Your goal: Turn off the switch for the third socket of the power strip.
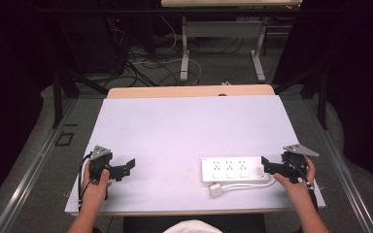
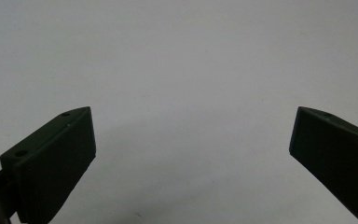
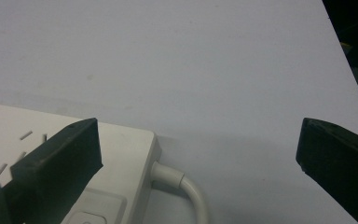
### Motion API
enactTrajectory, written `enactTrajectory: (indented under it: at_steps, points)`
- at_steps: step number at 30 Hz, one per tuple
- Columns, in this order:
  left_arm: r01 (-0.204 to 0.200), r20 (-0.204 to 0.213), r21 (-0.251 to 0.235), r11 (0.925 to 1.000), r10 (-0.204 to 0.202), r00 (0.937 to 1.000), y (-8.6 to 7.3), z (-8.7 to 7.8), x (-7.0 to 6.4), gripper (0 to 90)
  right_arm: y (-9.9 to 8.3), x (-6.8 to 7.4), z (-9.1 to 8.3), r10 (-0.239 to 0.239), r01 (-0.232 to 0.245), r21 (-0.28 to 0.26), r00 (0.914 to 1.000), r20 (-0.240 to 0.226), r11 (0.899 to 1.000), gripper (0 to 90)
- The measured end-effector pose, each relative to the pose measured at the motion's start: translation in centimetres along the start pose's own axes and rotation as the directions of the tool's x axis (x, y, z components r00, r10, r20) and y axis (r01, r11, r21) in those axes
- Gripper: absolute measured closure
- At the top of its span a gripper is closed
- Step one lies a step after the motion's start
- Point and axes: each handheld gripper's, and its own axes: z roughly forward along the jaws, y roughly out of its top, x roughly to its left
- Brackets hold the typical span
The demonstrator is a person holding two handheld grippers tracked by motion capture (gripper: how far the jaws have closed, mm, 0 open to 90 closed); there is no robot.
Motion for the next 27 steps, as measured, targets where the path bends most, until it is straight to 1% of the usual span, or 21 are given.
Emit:
enactTrajectory:
  at_steps: [3, 4, 5, 6, 8, 9, 12, 13, 14, 15, 16, 17, 18, 19, 20, 21, 22, 24, 27]
  points:
    - [-0.002, 0.005, 0.0, 1.0, 0.002, 1.0, 0.0, 0.0, -0.2, 0.3, 0.0, 0.1, 0.0, 0.005, -0.005, -0.001, 1.0, 0.0, 1.0, 0.0]
    - [0.0, 0.007, -0.009, 1.0, 0.0, 1.0, 0.0, 0.0, -0.2, 0.3, 0.1, 0.1, 0.0, -0.007, 0.007, -0.005, 1.0, -0.003, 1.0, 0.0]
    - [0.001, 0.005, -0.007, 1.0, -0.001, 1.0, -0.1, 0.0, -0.3, 0.3, 0.2, 0.3, -0.1, -0.003, 0.003, -0.008, 1.0, 0.006, 1.0, 0.0]
    - [0.001, 0.005, -0.007, 1.0, -0.001, 1.0, -0.1, 0.0, -0.3, 0.3, 0.3, 0.3, -0.1, -0.01, 0.01, -0.01, 0.9999, -0.003, 1.0, 0.2]
    - [0.003, -0.01, -0.005, 1.0, -0.003, 0.9999, -0.1, 0.0, -0.3, 0.3, 0.3, 0.3, -0.1, -0.013, 0.013, -0.008, 0.9999, -0.003, 1.0, 0.3]
    - [-0.002, -0.017, -0.003, 1.0, 0.002, 0.9998, -0.1, 0.1, -0.3, 0.3, 0.3, 0.5, -0.1, -0.008, 0.008, -0.016, 1.0, 0.002, 1.0, 0.4]
    - [-0.005, -0.017, -0.005, 1.0, 0.005, 0.9998, -0.1, 0.2, -0.4, 0.3, 0.5, 0.7, -0.3, -0.036, 0.036, -0.008, 0.9993, -0.003, 0.999, 5.8]
    - [-0.011, -0.023, -0.006, 0.9999, 0.011, 0.9997, -0.1, 0.2, -0.5, 0.3, 0.5, 0.8, -0.3, -0.037, 0.037, -0.007, 0.9993, 0.003, 0.999, 8.6]
    - [-0.011, -0.023, -0.006, 0.9999, 0.011, 0.9997, -0.1, 0.2, -0.5, 0.3, 0.5, 0.8, -0.3, -0.037, 0.037, -0.007, 0.9993, 0.003, 0.999, 8.6]
    - [-0.021, -0.024, -0.001, 0.9998, 0.021, 0.9995, -0.1, 0.3, -0.6, 0.3, 0.6, 0.8, -0.4, -0.048, 0.048, -0.008, 0.9988, -0.003, 0.999, 11.8]
    - [-0.018, -0.022, -0.007, 0.9998, 0.018, 0.9996, -0.1, 0.3, -0.7, 0.3, 0.6, 1.0, -0.4, -0.054, 0.054, -0.017, 0.9986, 0.0, 0.998, 15.7]
    - [-0.028, -0.022, -0.002, 0.9996, 0.028, 0.9994, -0.1, 0.3, -0.7, 0.3, 0.6, 1.0, -0.4, -0.054, 0.054, -0.017, 0.9986, 0.0, 0.998, 15.7]
    - [-0.029, -0.025, -0.002, 0.9996, 0.029, 0.9992, -0.1, 0.4, -0.8, 0.3, 0.7, 1.0, -0.5, -0.063, 0.063, -0.009, 0.9979, -0.017, 0.998, 16.0]
    - [-0.035, -0.029, 0.003, 0.9994, 0.035, 0.999, -0.1, 0.4, -0.8, 0.3, 0.8, 1.1, -0.6, -0.068, 0.067, -0.002, 0.9975, -0.022, 0.998, 16.8]
    - [-0.036, -0.032, 0.002, 0.9993, 0.036, 0.9988, -0.1, 0.4, -0.8, 0.3, 0.9, 1.3, -0.6, -0.085, 0.085, -0.013, 0.9958, -0.033, 0.996, 20.0]
    - [-0.039, -0.033, 0.003, 0.9992, 0.04, 0.9987, -0.1, 0.4, -0.8, 0.3, 0.9, 1.3, -0.6, -0.085, 0.085, -0.013, 0.9958, -0.033, 0.996, 20.0]
    - [-0.035, -0.031, -0.002, 0.9994, 0.035, 0.9989, -0.2, 0.4, -0.9, 0.3, 1.1, 1.6, -0.7, -0.1, 0.1, -0.011, 0.9938, -0.049, 0.995, 22.1]
    - [-0.04, -0.032, -0.001, 0.9992, 0.04, 0.9987, -0.1, 0.3, -0.9, 0.3, 1.3, 2.1, -0.8, -0.121, 0.121, -0.006, 0.9898, -0.075, 0.993, 24.3]
    - [-0.047, -0.028, 0.0, 0.9989, 0.047, 0.9985, -0.1, 0.2, -1.0, 0.3, 1.5, 2.9, -0.9, -0.146, 0.146, -0.01, 0.9845, -0.097, 0.989, 28.3]
